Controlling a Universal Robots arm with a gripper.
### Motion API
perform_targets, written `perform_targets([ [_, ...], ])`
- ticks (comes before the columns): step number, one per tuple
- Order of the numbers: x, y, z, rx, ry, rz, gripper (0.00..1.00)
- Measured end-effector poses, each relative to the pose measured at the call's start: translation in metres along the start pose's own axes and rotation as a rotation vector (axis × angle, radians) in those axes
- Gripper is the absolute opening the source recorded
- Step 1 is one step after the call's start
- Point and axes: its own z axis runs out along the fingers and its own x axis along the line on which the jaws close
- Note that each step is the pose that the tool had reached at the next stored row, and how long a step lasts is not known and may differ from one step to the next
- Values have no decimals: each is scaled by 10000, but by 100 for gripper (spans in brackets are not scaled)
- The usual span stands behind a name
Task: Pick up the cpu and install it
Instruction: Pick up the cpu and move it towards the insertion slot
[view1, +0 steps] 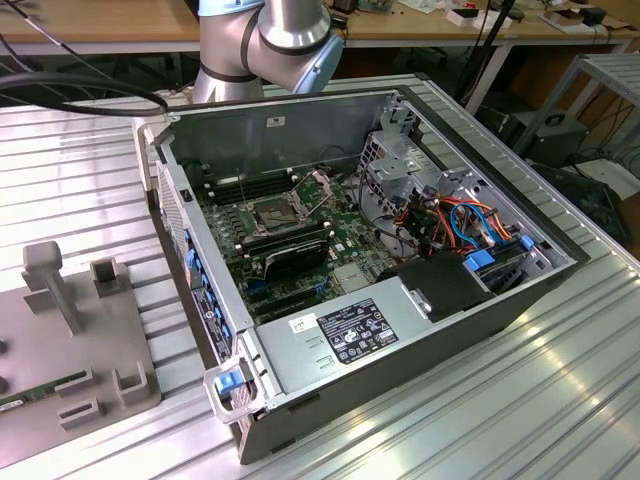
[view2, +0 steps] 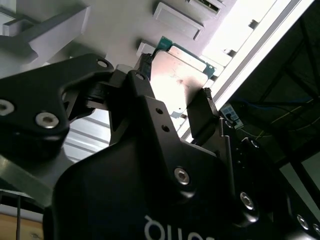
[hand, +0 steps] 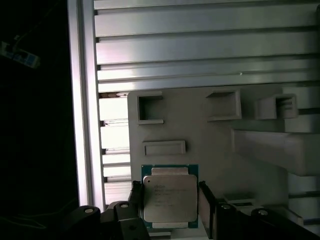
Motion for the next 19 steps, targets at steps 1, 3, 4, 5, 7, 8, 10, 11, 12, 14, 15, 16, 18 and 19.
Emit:
perform_targets([
  [1, 0, 1, -26, -1, -1, -1, 54],
  [3, 0, 4, -93, -1, -1, 0, 54],
  [4, 0, 6, -159, -1, -1, 0, 54],
  [5, 0, 8, -210, 0, -1, 0, 54],
  [7, 0, 11, -287, 0, -1, 0, 54],
  [8, 0, 11, -301, -1, -2, 0, 54],
  [10, 0, 15, -400, 0, -1, 0, 54],
  [11, 0, 16, -418, -1, -1, 0, 54],
  [12, 0, 16, -446, 0, -1, 0, 54],
  [14, -1, 19, -523, 0, -1, 0, 54],
  [15, -1, 21, -568, -1, -1, 0, 54],
  [16, -1, 23, -620, -1, -1, 0, 54],
  [18, -1, 25, -684, -1, -1, 0, 54],
  [19, -1, 26, -708, -1, -1, 0, 54],
])
